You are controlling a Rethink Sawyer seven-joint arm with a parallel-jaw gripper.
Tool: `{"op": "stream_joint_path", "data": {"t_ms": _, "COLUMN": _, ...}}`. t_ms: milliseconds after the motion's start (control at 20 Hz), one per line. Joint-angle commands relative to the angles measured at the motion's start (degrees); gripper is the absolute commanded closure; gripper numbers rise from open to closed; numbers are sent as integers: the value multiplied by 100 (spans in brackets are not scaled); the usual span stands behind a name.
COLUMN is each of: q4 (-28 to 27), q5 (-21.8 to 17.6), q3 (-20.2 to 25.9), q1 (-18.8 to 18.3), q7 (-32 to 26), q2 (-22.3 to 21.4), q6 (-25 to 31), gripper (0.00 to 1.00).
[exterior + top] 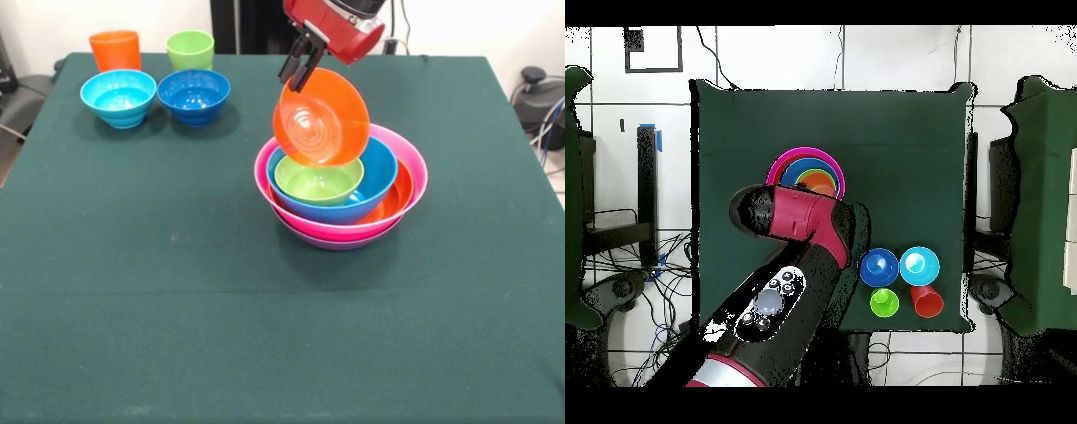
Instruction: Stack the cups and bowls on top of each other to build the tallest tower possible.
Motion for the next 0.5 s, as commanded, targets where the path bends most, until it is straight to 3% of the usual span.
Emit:
{"op": "stream_joint_path", "data": {"t_ms": 50, "q4": -310, "q5": 144, "q3": 312, "q1": 47, "q7": 1129, "q2": 169, "q6": 609, "gripper": 100}}
{"op": "stream_joint_path", "data": {"t_ms": 500, "q4": -305, "q5": 173, "q3": 299, "q1": 40, "q7": 1089, "q2": 177, "q6": 578, "gripper": 100}}
